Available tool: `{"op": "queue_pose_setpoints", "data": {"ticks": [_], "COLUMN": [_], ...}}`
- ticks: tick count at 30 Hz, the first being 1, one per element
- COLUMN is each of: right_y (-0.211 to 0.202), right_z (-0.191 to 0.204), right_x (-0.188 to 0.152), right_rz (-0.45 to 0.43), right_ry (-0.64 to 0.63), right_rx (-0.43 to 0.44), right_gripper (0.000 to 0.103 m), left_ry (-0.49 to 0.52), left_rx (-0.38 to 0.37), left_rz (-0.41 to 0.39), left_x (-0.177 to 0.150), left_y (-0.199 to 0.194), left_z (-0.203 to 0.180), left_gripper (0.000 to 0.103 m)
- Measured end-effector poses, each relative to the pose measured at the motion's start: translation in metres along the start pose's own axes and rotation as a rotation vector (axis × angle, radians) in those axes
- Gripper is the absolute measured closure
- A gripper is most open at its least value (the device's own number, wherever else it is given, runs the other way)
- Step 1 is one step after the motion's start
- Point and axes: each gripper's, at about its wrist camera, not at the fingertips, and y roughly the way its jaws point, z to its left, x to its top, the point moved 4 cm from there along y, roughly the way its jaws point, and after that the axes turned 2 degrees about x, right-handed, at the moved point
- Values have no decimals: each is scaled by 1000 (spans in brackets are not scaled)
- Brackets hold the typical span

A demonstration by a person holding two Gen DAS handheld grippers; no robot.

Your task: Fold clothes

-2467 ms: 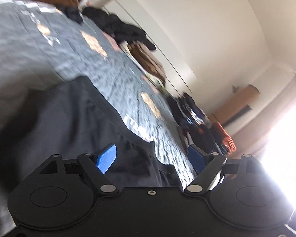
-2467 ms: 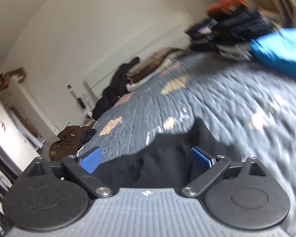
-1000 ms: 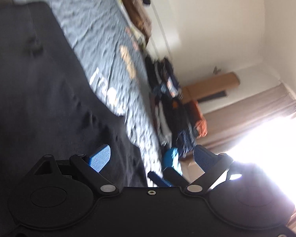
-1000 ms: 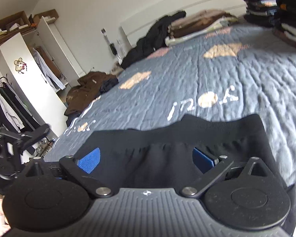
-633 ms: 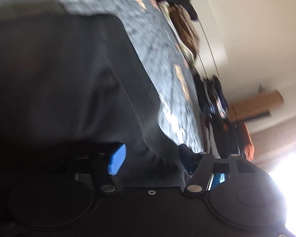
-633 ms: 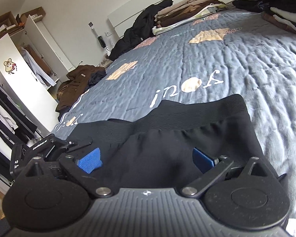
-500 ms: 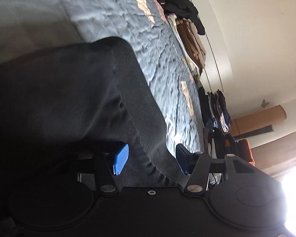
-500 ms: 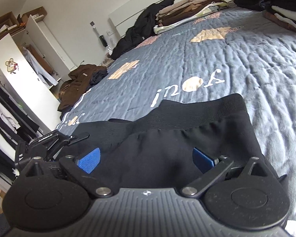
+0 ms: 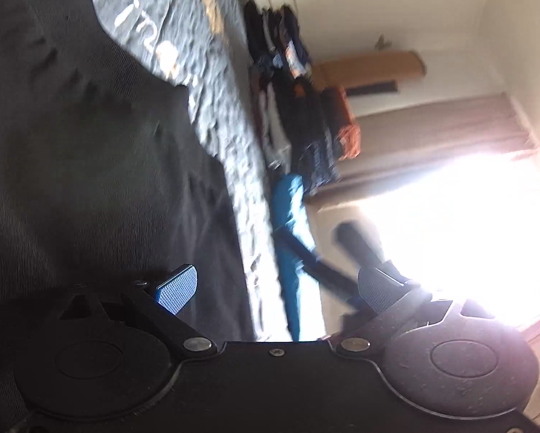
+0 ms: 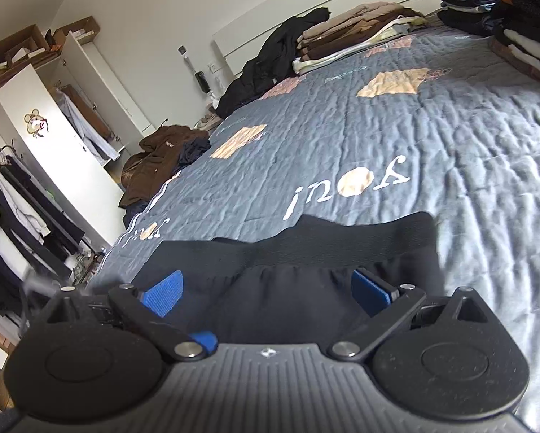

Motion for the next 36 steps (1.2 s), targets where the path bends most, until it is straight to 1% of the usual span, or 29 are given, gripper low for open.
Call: {"op": "queue_pose_setpoints", "data": {"ticks": [1, 3, 4, 6, 8, 11, 12, 13, 16, 18, 19, 20, 21, 22, 23, 25, 27, 30, 32, 33, 35, 36], "right_y": [-4, -9, -11, -9, -6, -2, -1, 0, -3, -7, -9, -11, -15, -20, -25, -37, -48, -61, -68, -71, -77, -80], "right_z": [-3, -6, -7, -5, -1, 9, 13, 17, 30, 39, 42, 45, 49, 53, 57, 68, 80, 94, 100, 101, 104, 106], "right_x": [2, 4, 4, 2, -1, -8, -10, -12, -14, -17, -19, -20, -21, -23, -25, -28, -31, -35, -39, -42, -48, -51], "right_rz": [-2, -13, -19, -9, 5, 40, 51, 60, 64, 67, 73, 78, 77, 75, 72, 66, 60, 59, 64, 66, 67, 68], "right_ry": [3, 4, 4, -3, -15, -60, -76, -93, -135, -150, -155, -160, -162, -165, -171, -184, -206, -210, -190, -183, -182, -187], "right_rx": [3, 4, 4, 15, 26, 47, 55, 61, 83, 99, 103, 105, 105, 105, 114, 126, 140, 147, 147, 146, 138, 131], "right_gripper": [3, 3, 3, 3, 3, 3, 3, 3, 3, 3, 3, 3, 3, 3, 3, 3, 3, 3, 3, 3, 3, 3], "left_ry": [0, -31, -45, -71, -99, -117, -122, -127, -148, -157, -152, -132, -113, -93, -73, -43, -39, -51, -85, -94, -75, -66], "left_rx": [28, 79, 107, 162, 210, 286, 330, 363, 401, 395, 397, 404, 404, 383, 349, 274, 197, 108, 47, 25, 32, 39], "left_rz": [2, -30, -51, -101, -148, -227, -260, -290, -366, -382, -389, -398, -408, -415, -416, -390, -341, -270, -227, -205, -186, -184], "left_x": [0, 11, 17, 35, 54, 68, 73, 77, 92, 97, 99, 97, 96, 92, 88, 74, 59, 35, 16, 6, -8, -10], "left_y": [2, 4, 4, -6, -18, -40, -46, -53, -74, -79, -82, -84, -85, -83, -80, -75, -63, -44, -35, -31, -26, -22], "left_z": [4, 20, 28, 42, 55, 69, 72, 75, 83, 80, 77, 70, 63, 53, 43, 24, 11, 1, 5, 8, 11, 12], "left_gripper": [8, 17, 25, 33, 49, 61, 61, 64, 64, 64, 62, 51, 43, 26, 13, 12, 12, 12, 10, 10, 10, 10]}}
